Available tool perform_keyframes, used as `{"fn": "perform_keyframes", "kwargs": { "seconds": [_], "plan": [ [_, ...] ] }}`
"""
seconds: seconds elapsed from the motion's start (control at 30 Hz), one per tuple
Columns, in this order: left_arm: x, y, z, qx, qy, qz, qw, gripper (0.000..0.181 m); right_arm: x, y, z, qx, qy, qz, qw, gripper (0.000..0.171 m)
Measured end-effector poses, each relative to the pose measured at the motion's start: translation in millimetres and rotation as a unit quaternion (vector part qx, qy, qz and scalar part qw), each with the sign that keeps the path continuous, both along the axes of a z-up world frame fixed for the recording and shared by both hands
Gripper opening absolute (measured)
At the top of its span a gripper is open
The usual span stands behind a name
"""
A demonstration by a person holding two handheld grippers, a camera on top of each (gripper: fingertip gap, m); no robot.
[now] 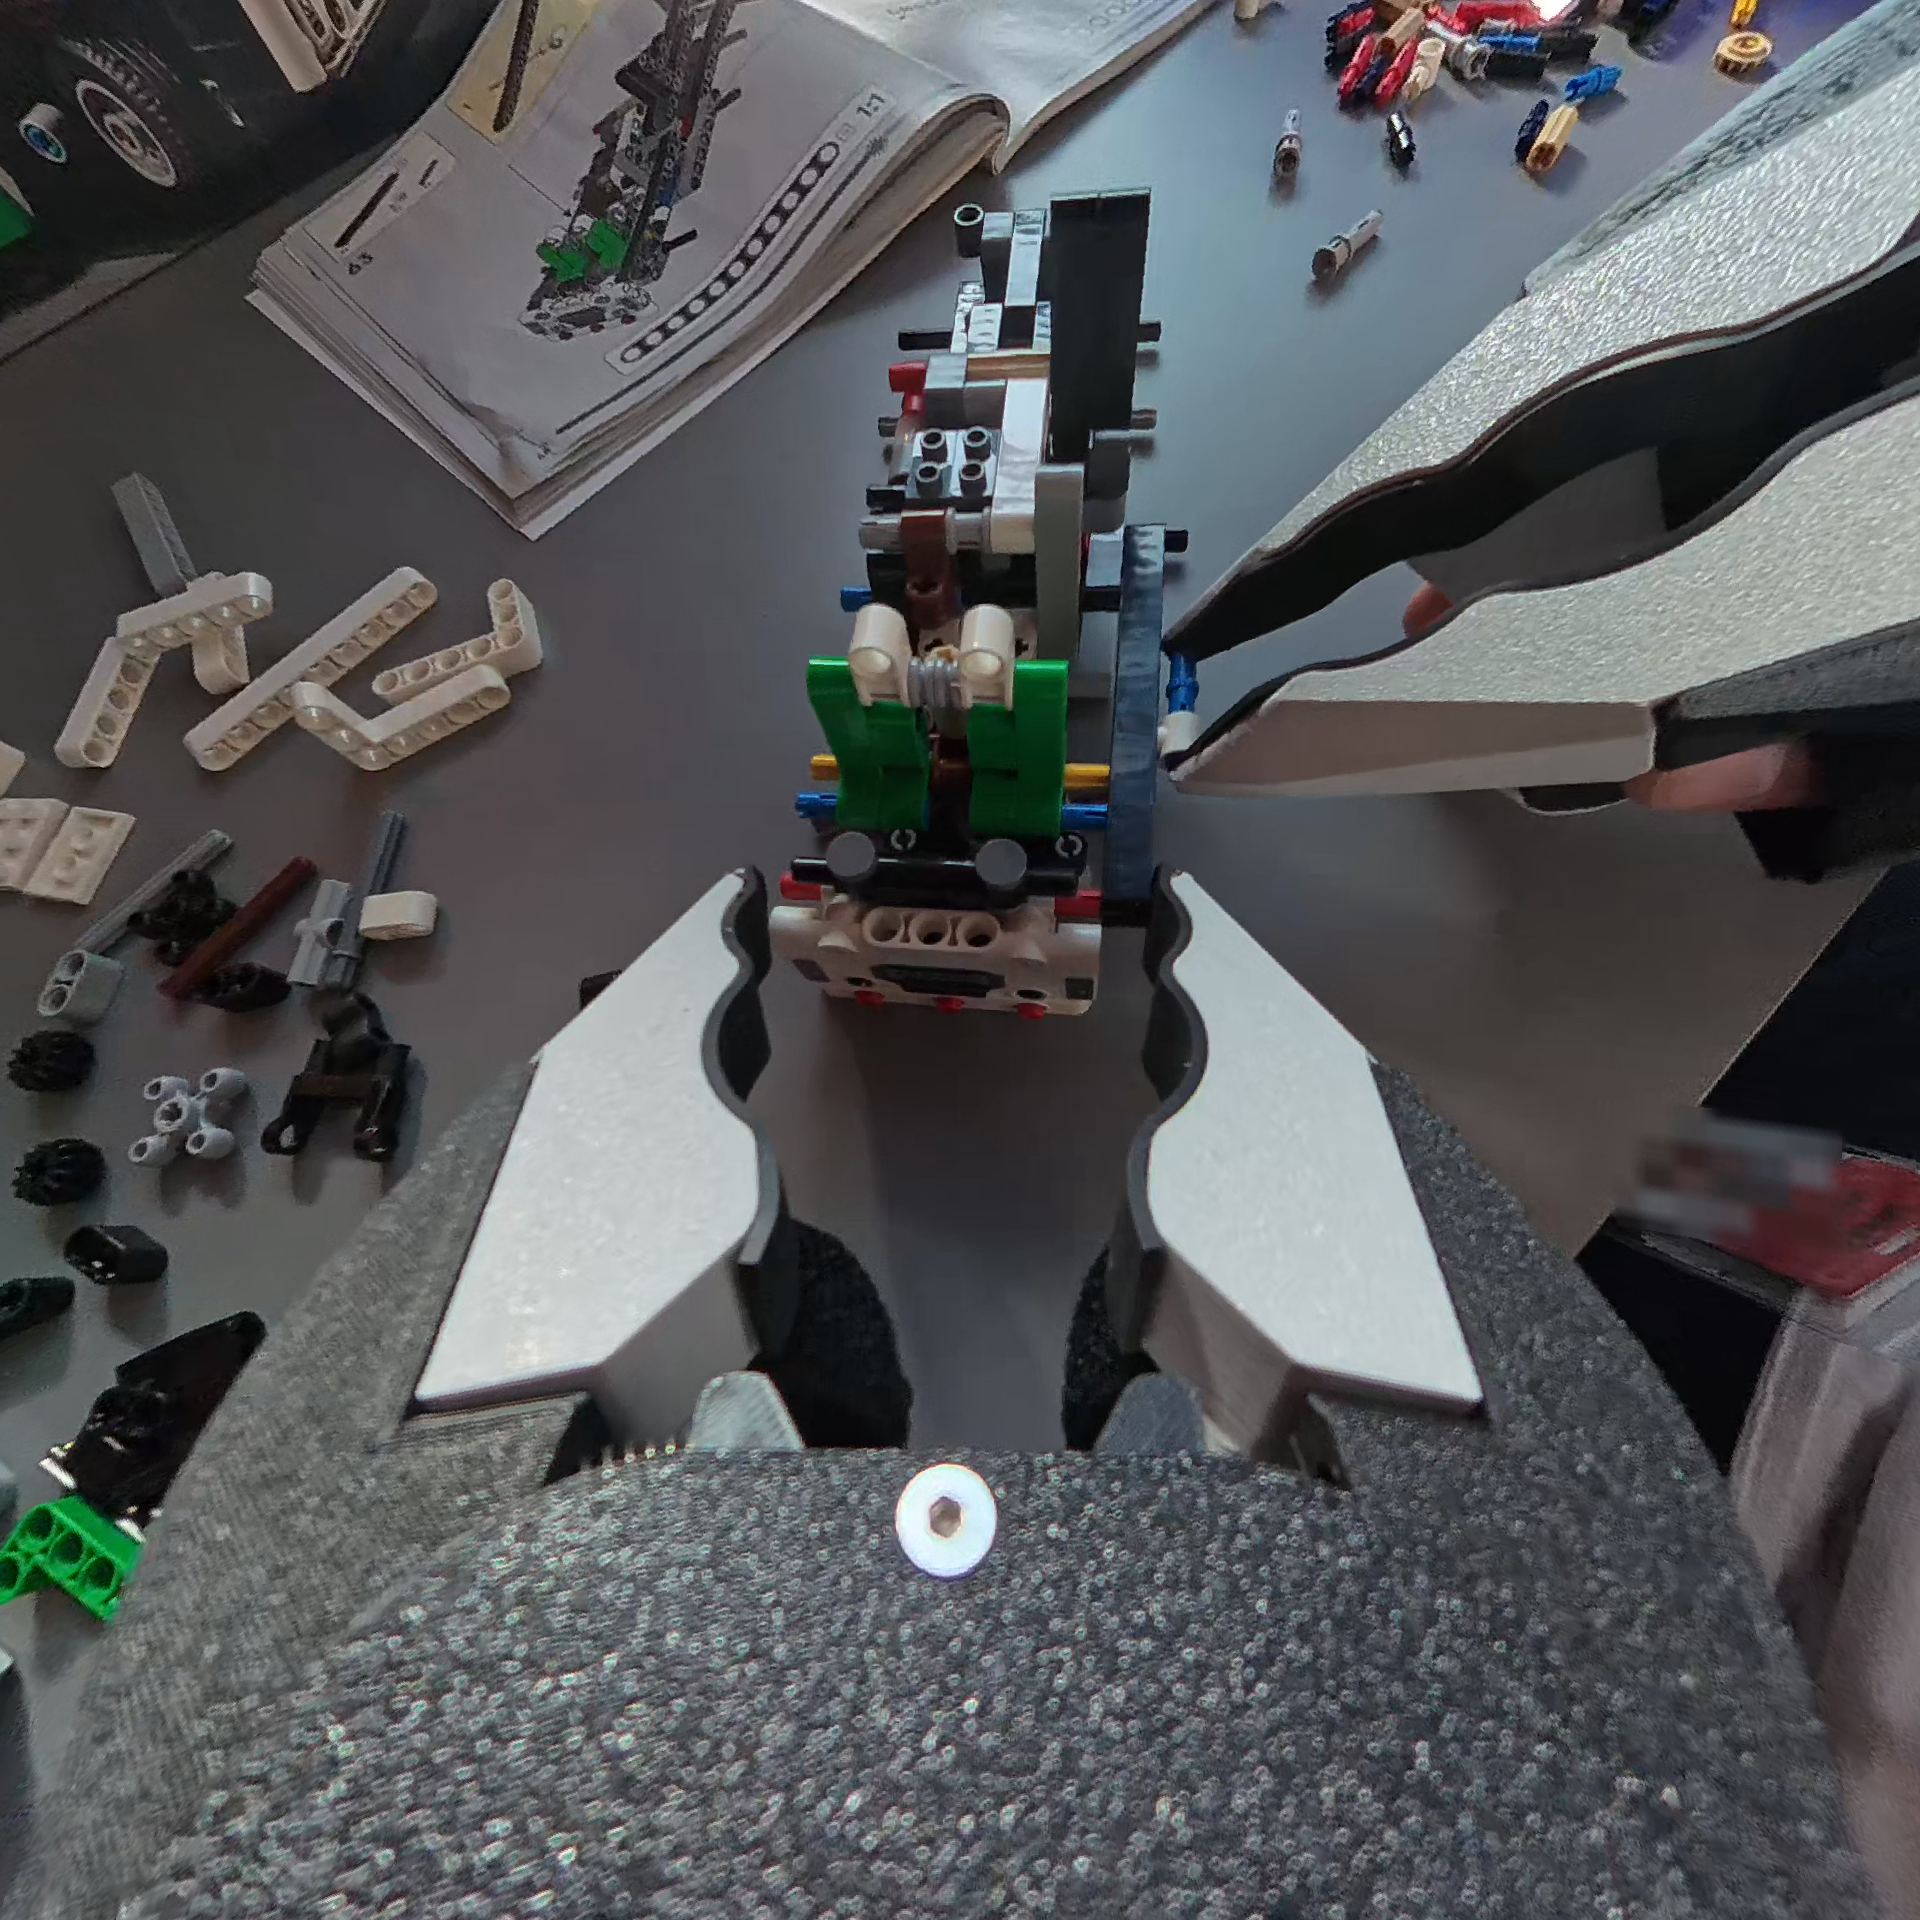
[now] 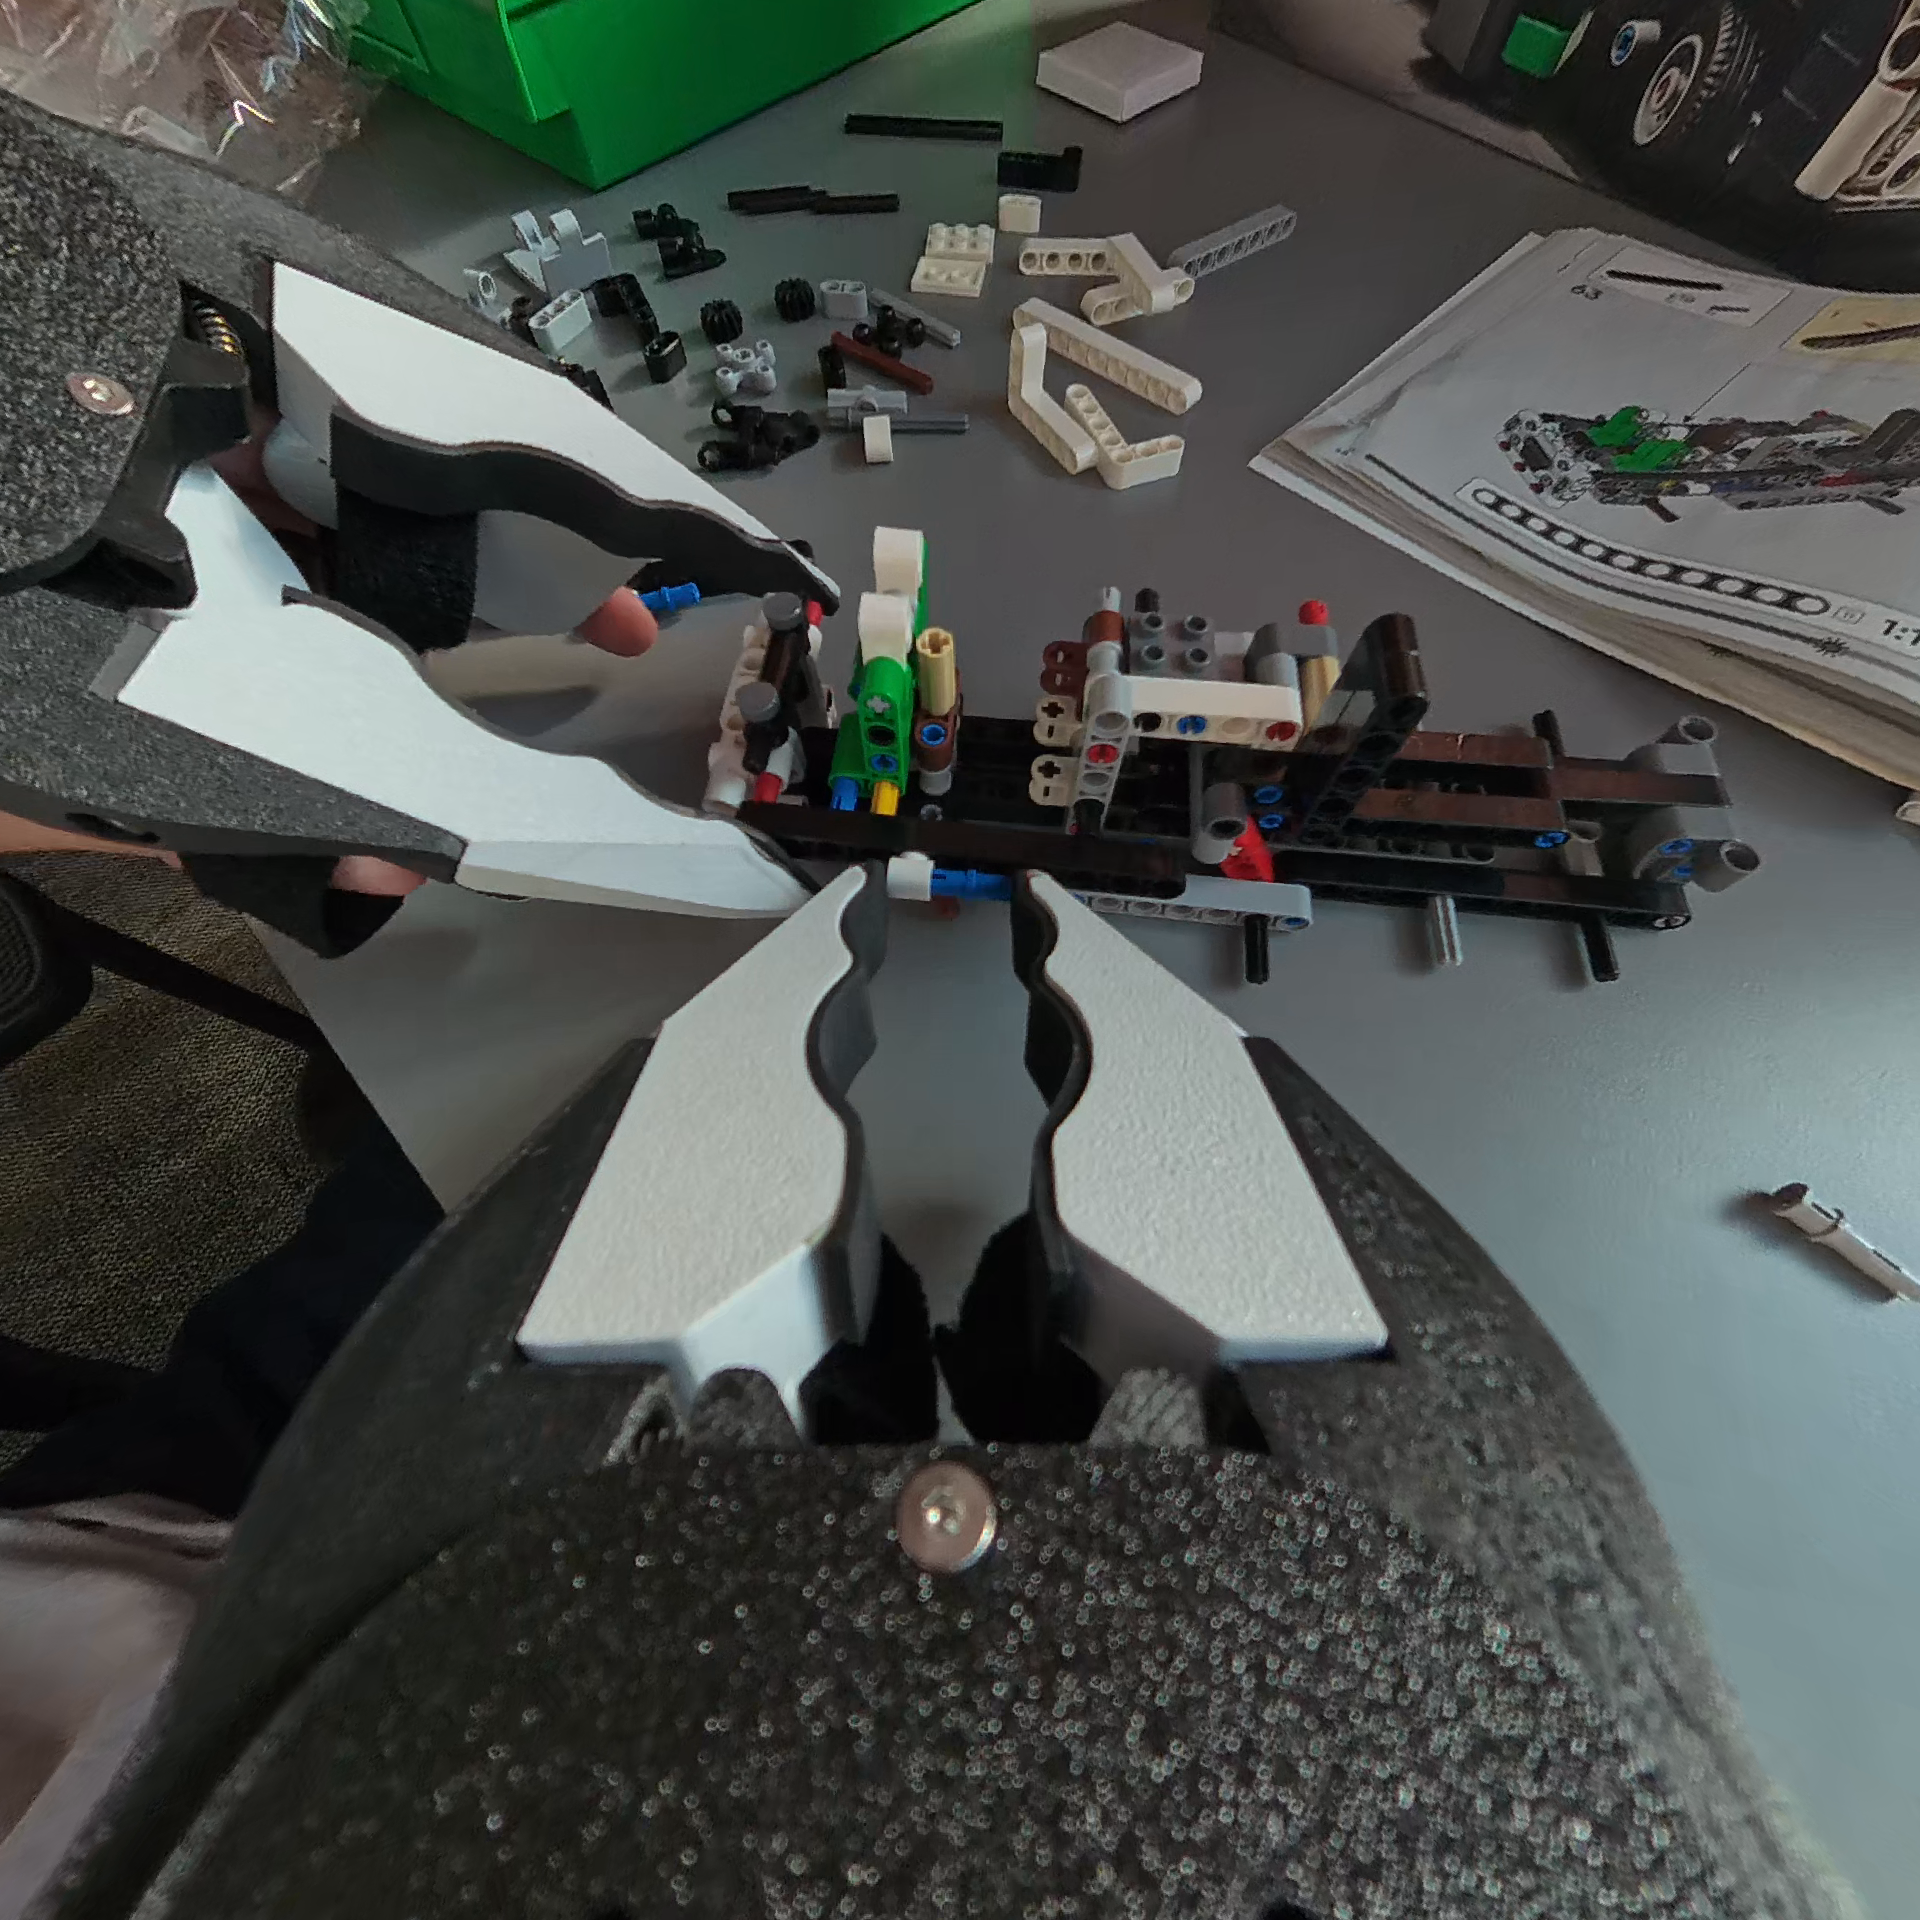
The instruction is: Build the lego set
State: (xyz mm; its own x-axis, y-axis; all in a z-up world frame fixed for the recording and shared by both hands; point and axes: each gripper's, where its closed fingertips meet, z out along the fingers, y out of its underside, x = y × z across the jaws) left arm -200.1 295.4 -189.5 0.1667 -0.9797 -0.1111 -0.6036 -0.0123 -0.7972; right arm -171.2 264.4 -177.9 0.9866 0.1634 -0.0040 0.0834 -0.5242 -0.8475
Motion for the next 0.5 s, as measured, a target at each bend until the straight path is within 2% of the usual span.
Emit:
{"fn": "perform_keyframes", "kwargs": {
  "seconds": [0.3, 0.5],
  "plan": [
    [-1.0, 2.9, 0.4, 0.002, -0.001, 0.004, 1.000, 0.070, -0.6, 4.0, 1.3, 0.007, -0.015, 0.002, 1.000, 0.022],
    [-1.5, 5.3, 0.8, -0.004, -0.003, 0.012, 1.000, 0.070, -2.0, 5.6, 2.5, 0.006, 0.008, 0.043, 0.999, 0.025]
  ]
}}
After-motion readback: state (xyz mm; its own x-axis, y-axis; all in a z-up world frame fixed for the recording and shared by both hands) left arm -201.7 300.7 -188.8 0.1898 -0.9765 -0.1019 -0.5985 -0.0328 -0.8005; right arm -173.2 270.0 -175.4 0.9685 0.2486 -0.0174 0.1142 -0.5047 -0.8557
